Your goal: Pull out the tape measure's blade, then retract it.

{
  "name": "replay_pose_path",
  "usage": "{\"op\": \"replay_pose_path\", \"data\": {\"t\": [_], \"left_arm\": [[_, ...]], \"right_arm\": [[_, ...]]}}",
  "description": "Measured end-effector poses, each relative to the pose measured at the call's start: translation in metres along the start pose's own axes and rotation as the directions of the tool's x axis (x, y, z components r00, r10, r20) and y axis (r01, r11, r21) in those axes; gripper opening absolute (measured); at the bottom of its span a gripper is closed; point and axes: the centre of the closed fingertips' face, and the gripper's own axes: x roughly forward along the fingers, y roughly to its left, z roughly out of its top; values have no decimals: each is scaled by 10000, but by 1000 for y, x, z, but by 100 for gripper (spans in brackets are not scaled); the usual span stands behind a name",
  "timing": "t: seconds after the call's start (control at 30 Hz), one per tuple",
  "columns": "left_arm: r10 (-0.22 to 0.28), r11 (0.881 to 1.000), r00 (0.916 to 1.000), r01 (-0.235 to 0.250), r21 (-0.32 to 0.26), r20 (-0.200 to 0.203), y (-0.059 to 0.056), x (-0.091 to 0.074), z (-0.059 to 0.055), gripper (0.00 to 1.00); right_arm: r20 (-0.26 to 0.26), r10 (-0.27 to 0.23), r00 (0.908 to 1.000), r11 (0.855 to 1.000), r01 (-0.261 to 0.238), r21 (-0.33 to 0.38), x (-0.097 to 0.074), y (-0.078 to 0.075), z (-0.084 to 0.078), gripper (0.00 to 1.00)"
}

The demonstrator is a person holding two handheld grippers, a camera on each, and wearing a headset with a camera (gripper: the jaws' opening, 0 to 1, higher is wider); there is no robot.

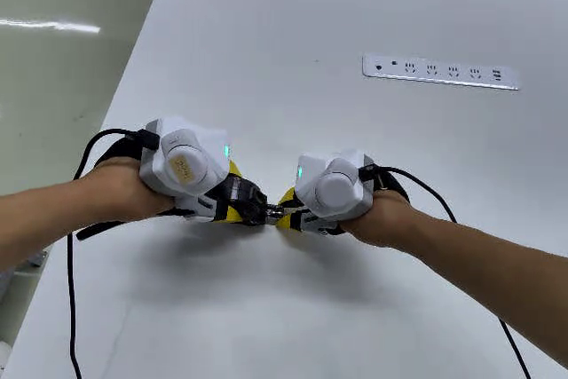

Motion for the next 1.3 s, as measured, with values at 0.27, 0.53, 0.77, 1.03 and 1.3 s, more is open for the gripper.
{"op": "replay_pose_path", "data": {"t": [0.27, 0.53, 0.77, 1.03, 1.3], "left_arm": [[-51, 10000, 10000, 51, -33, -15, 0, -1, 1, 31], [-101, 9998, 9999, 101, -143, 4, 1, -1, 2, 31], [-243, 9996, 9997, 242, -118, -79, 0, -2, 2, 31], [-296, 9995, 9995, 295, -81, -111, 0, -1, 1, 31], [-342, 9994, 9993, 341, -70, -135, 0, -1, -1, 31]], "right_arm": [[13, 84, 10000, 9999, -84, 76, -1, 0, -3, 13], [6, 145, 9999, 9999, -145, 95, -7, -2, -9, 12], [48, 267, 9996, 9991, -269, 327, -13, -2, -16, 12], [83, 356, 9993, 9986, -359, 384, -18, -2, -20, 12], [-31, 390, 9992, 9986, -389, 355, -24, -4, -28, 12]]}}
